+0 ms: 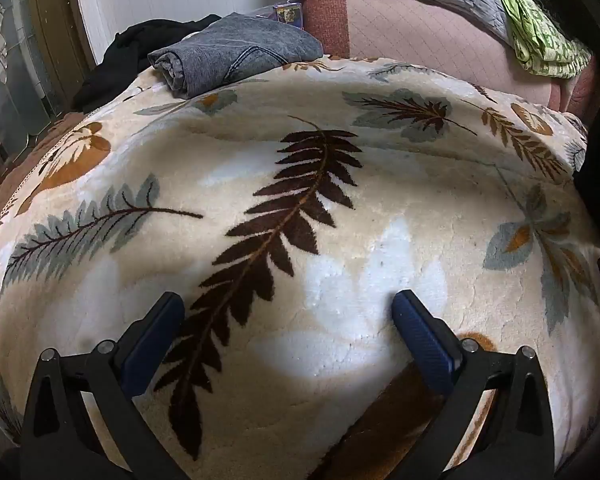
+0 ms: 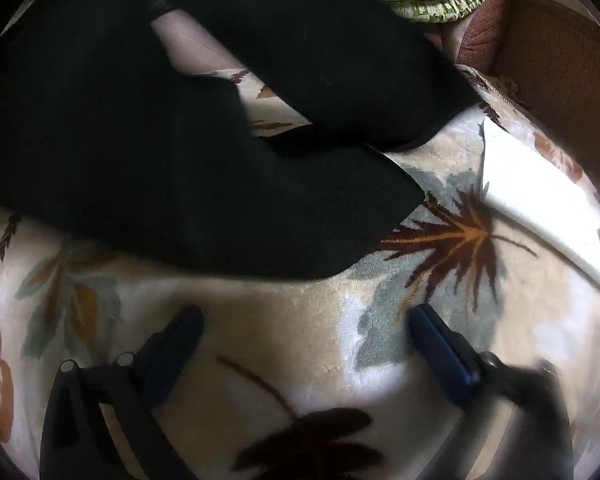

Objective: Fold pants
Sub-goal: 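Spread the black pants flat on the blanket by hand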

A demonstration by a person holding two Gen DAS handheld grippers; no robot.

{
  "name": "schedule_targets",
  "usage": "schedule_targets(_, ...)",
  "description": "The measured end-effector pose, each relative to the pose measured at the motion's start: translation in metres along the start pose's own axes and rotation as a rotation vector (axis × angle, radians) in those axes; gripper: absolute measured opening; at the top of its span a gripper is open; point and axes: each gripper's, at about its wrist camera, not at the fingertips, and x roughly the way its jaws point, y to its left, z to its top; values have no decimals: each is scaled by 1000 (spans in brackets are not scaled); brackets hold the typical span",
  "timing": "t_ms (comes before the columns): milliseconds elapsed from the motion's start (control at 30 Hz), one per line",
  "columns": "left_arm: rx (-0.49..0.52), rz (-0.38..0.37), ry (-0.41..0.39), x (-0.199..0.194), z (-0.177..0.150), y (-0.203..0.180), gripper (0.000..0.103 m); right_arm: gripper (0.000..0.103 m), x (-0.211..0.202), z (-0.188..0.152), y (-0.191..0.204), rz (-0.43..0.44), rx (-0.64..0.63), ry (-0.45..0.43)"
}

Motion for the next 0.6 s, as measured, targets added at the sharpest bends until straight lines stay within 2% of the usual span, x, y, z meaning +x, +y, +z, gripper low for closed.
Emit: schedule_targets(600,-1,-1,6,-1,2,4,103,103,0,0,-4,-1,-2,-2)
